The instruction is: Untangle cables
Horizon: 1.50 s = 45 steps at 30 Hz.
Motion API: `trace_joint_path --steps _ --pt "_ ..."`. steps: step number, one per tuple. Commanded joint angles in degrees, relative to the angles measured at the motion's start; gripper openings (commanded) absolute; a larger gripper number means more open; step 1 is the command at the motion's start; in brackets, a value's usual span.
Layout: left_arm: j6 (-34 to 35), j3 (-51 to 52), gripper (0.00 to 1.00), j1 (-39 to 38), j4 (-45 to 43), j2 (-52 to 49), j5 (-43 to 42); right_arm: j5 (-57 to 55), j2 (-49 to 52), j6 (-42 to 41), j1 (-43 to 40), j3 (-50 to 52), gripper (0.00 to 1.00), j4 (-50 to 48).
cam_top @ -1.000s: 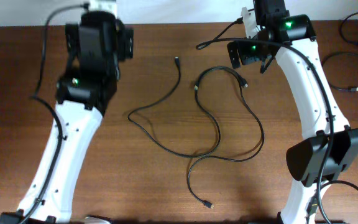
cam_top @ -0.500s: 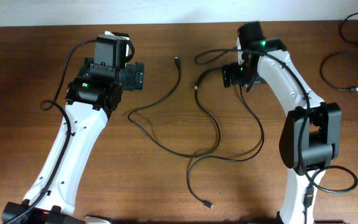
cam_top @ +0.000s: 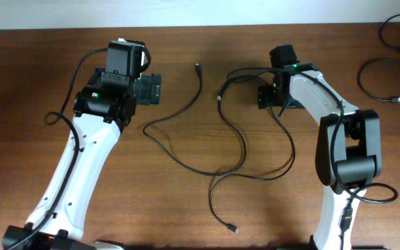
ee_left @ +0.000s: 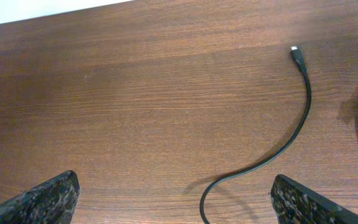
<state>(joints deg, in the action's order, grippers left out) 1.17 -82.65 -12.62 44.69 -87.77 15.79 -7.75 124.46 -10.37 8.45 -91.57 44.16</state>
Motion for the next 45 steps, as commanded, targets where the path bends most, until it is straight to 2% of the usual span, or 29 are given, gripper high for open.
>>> trace_joint_path --steps 1,5,12,16,17,18,21,26,32,36,39,42,45 --pt "0.8 0.2 0.99 0.3 0.1 -0.3 -0.6 -0.6 0.0 -0.2 -0.3 2.7 0.04 -2.1" --pt "0.8 0.2 0.99 0.3 0.2 -0.3 -0.6 -0.6 -2.6 2.0 -0.3 1.9 0.04 -0.3" --pt "0.8 0.2 0.99 0.3 0.0 -2.0 -0.6 4.3 -26.6 2.6 -0.1 -11.9 0.04 16.4" --pt "0.8 0.2 0.99 0.3 0.0 -6.1 -0.6 7.4 -35.1 2.6 -0.1 -13.1 0.04 18.8" --pt "0.8 0.2 0.99 0.3 0.0 -6.6 -0.6 10.9 -35.5 2.6 -0.1 -13.1 0.04 18.2" --pt "0.8 0.2 0.99 0.3 0.0 -6.6 -0.6 8.8 -35.1 2.6 -0.2 -13.1 0.04 17.4" --pt "0.8 0.2 0.99 0.3 0.2 -6.6 -0.6 -6.6 -33.7 2.6 -3.3 -13.1 0.04 10.6" --pt "0.8 0.2 0.99 0.3 0.4 -6.6 -0.4 -8.9 -33.8 0.4 -21.5 -13.3 0.04 1.4" --pt "0.8 0.2 0.99 0.4 0.4 -6.6 0.7 -16.6 -33.9 -0.9 -39.9 -20.8 0.04 0.0" --pt "0.7 0.2 0.99 0.4 0.7 -6.6 0.7 -16.9 -33.9 -1.1 -52.1 -21.4 0.04 -4.6" --pt "0.8 0.2 0.99 0.4 0.8 -6.6 0.7 -11.5 -33.4 -1.7 -53.2 -21.4 0.04 -3.1" --pt "0.8 0.2 0.99 0.4 0.9 -6.6 0.7 -6.4 -29.3 -6.2 -49.5 -19.8 0.04 2.9" --pt "0.8 0.2 0.99 0.4 0.9 -6.6 0.7 -5.8 -20.3 -9.3 -44.7 -11.4 0.04 3.5"
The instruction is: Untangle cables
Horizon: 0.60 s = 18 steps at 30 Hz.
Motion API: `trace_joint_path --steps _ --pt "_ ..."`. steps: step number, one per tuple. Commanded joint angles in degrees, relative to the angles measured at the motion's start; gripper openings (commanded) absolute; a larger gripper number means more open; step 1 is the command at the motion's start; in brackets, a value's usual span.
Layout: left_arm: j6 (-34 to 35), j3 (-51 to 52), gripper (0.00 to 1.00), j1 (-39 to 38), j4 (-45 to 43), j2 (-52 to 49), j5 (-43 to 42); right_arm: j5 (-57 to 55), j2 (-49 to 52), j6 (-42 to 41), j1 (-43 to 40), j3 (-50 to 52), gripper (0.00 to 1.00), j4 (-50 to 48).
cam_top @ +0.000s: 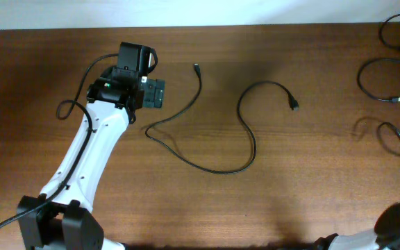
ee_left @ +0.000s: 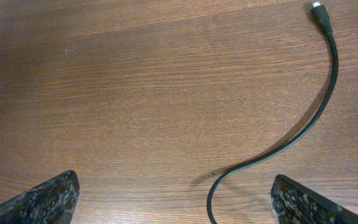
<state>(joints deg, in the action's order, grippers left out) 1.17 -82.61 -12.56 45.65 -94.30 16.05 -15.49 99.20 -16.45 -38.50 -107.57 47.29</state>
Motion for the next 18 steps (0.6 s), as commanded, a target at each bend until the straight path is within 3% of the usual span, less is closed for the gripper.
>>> trace_joint_path --steps 1,7,11,13,18 --pt "0.8 0.2 0.99 0.3 -0.1 -0.1 0.4 4.4 7.1 -3.4 2.6 7.2 0.04 -0.4" --pt "0.7 0.2 0.99 0.3 -0.1 -0.1 0.5 2.8 10.0 -3.4 -0.2 21.4 0.04 -11.1" --pt "0.7 0.2 0.99 0.3 -0.1 -0.1 0.9 0.1 9.9 -3.3 -8.4 21.4 0.04 -12.3" --pt "0.8 0.2 0.99 0.3 -0.1 -0.1 0.9 4.7 9.9 -3.4 -11.5 21.4 0.04 -13.3" --pt "0.8 0.2 0.99 0.5 -0.1 -0.1 0.8 7.8 9.9 -2.6 -9.0 21.4 0.04 -16.2"
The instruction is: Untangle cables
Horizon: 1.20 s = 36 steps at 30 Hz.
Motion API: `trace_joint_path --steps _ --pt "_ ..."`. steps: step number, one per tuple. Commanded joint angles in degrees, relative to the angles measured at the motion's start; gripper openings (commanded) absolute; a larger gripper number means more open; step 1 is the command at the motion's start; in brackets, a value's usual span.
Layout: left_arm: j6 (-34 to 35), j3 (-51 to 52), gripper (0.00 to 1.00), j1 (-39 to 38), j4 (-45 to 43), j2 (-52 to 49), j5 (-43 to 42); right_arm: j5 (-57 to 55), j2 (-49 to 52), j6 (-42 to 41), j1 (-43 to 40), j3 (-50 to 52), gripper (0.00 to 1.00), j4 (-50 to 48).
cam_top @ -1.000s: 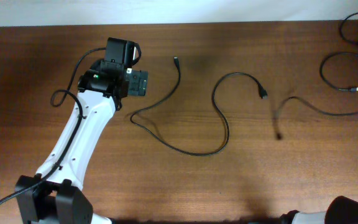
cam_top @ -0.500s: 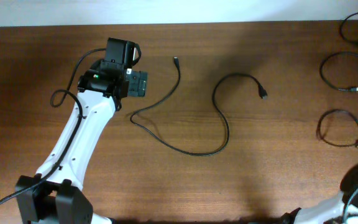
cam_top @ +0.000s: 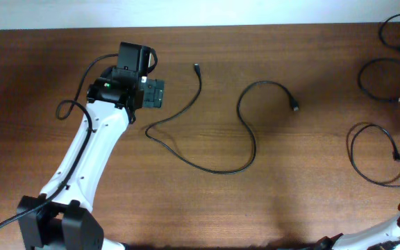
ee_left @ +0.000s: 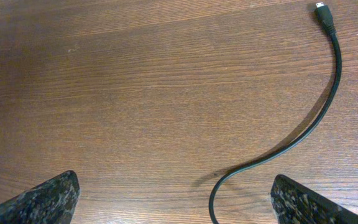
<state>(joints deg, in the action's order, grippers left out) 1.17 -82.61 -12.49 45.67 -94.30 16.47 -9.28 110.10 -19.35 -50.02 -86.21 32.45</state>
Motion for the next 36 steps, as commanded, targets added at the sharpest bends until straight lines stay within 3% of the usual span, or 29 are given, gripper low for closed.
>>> trace_joint_path --steps 1,2,3,4,6,7,8,14,19,22,25,31,32,33,34,36 --pt "0.8 0.2 0.99 0.5 -0.1 -0.1 0.4 1.4 -1.0 1.6 3.7 0.1 0.04 -1.9" --pt "0.8 0.2 0.99 0.5 -0.1 -0.1 0.4 0.9 -0.9 2.0 5.2 0.1 0.04 -2.3" --pt "0.8 0.2 0.99 0.5 0.0 -0.1 0.4 0.7 -0.9 1.9 5.8 0.1 0.11 -2.3" --pt "0.8 0.2 0.99 0.5 0.0 -0.1 0.4 0.4 -0.9 1.9 6.3 0.1 0.25 -2.1" --pt "0.8 0.2 0.99 0.5 0.1 -0.1 0.4 -1.8 -0.9 1.9 6.5 0.1 0.23 -1.8" --pt "0.8 0.2 0.99 0.5 0.1 -0.1 0.4 -3.0 -0.9 1.9 6.1 0.2 0.85 -1.8" --pt "0.7 0.2 0.99 0.5 0.1 -0.1 0.4 -2.9 -0.9 1.9 5.9 0.2 0.99 -1.5" --pt "0.7 0.2 0.99 0.5 0.1 -0.1 0.4 -0.4 -3.1 0.3 13.5 0.2 0.99 7.0" --pt "0.5 0.2 0.99 0.5 0.1 -0.1 0.4 -0.6 -2.9 -16.5 23.5 2.3 0.99 14.1" --pt "0.5 0.2 0.99 0.5 0.2 -0.1 0.4 -7.3 -2.9 -30.4 27.1 2.4 0.99 14.3" --pt "0.5 0.2 0.99 0.5 0.1 -0.1 0.4 -13.5 -0.9 -34.9 27.5 2.4 0.99 14.1" --pt "0.5 0.2 0.99 0.5 0.6 -0.1 0.4 -13.6 11.2 -41.5 27.5 2.4 1.00 14.0" --pt "0.5 0.2 0.99 0.5 0.6 -0.1 0.4 -13.6 11.6 -42.5 27.5 2.4 0.75 14.0" --pt "0.5 0.2 0.99 0.5 0.6 -0.1 0.4 -13.6 11.8 -44.1 27.5 2.4 0.14 13.9" --pt "0.5 0.2 0.99 0.5 0.7 -0.1 0.4 -13.5 11.8 -44.8 27.5 2.4 0.04 13.3" --pt "0.5 0.2 0.99 0.4 0.8 -0.1 0.4 -13.5 11.1 -44.8 27.5 2.0 0.04 13.4"
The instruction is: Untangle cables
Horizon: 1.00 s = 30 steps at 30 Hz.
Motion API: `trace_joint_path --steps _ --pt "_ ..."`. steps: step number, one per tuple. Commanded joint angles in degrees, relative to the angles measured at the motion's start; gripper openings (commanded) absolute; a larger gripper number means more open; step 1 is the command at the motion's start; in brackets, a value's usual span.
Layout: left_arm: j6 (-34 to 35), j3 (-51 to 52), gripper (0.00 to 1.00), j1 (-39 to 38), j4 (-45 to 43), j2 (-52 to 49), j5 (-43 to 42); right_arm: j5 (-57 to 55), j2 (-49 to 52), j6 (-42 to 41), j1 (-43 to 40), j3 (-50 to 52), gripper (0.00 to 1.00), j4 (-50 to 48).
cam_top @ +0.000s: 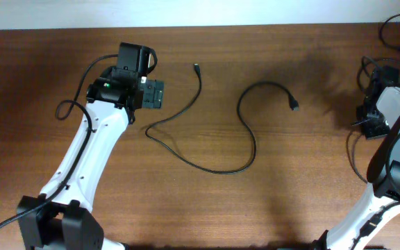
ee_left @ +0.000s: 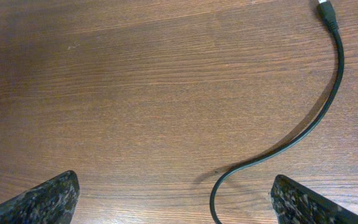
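One long black cable (cam_top: 221, 171) snakes over the middle of the brown table, with one plug (cam_top: 197, 67) at the back and the other plug (cam_top: 294, 105) to the right. My left gripper (cam_top: 153, 93) hovers open just left of it. In the left wrist view the cable (ee_left: 316, 118) curves down between the widely spread fingertips (ee_left: 291, 199), touching neither. My right gripper (cam_top: 368, 117) is at the far right edge, over other cables there; its jaws do not show.
Another black cable (cam_top: 393, 31) lies in the back right corner. More cable (cam_top: 353, 149) shows beside the right arm (cam_top: 394, 132), partly hidden under it. The table's back edge meets a white wall.
My right arm, then barely in view at the bottom right corner, now reaches over the cables at the right edge. The left gripper and the centre cable have hardly moved.
At first two cables lay crossed in the middle with my right gripper on them. Then only one cable remained in the middle and another lay near the right edge, spread into a wider loop a moment later. Now my right arm is over that right-edge area.
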<state>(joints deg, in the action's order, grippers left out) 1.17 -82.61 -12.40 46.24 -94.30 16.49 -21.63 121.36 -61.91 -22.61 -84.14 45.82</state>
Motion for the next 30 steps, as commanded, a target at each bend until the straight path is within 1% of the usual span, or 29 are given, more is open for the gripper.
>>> trace_joint_path --steps 1,4,6,8,10,14,17,20,25,27,29,30 --pt "0.5 0.2 0.99 0.3 0.2 -0.1 0.4 -1.4 -0.9 -2.3 0.1 -0.3 0.04 0.3" --pt "0.6 0.2 0.99 0.3 0.4 -0.1 0.4 -6.2 -7.5 -2.3 0.1 -3.1 0.04 0.0" --pt "0.6 0.2 0.99 0.4 0.6 -0.1 0.4 -11.1 -9.7 -2.3 0.0 -6.4 0.04 0.0" --pt "0.6 0.2 0.99 0.3 0.7 -0.1 0.3 -15.9 -9.7 -2.0 -0.2 -9.8 0.04 -0.9" --pt "0.6 0.2 0.99 0.3 1.4 -0.1 0.3 -18.4 -9.7 -0.6 -1.3 -10.6 0.04 -4.1" --pt "0.6 0.2 0.99 0.4 2.4 -0.1 0.4 -19.0 -9.2 -0.5 -7.0 -10.6 0.04 -9.3" --pt "0.5 0.2 0.99 0.4 2.5 -0.1 0.4 -19.1 -8.3 -0.5 -12.7 -10.6 0.04 -11.5" --pt "0.5 0.2 0.99 0.4 2.7 -0.1 0.4 -18.8 -8.3 -0.5 -15.7 -10.6 0.04 -13.6" --pt "0.5 0.2 0.99 0.4 3.6 -0.1 0.4 -13.2 -7.2 -0.5 -15.6 -10.6 0.04 -16.9" --pt "0.6 0.2 0.99 0.4 3.9 -0.1 0.4 -9.6 -6.0 -0.5 -14.8 -10.6 0.04 -20.1" --pt "0.5 0.2 0.99 0.4 3.8 -0.1 0.4 -4.7 -2.4 3.2 -12.9 -10.7 0.04 -24.3" --pt "0.5 0.2 0.99 0.4 3.8 -0.1 0.4 -4.7 -0.6 3.2 -12.0 -10.7 0.04 -24.7"
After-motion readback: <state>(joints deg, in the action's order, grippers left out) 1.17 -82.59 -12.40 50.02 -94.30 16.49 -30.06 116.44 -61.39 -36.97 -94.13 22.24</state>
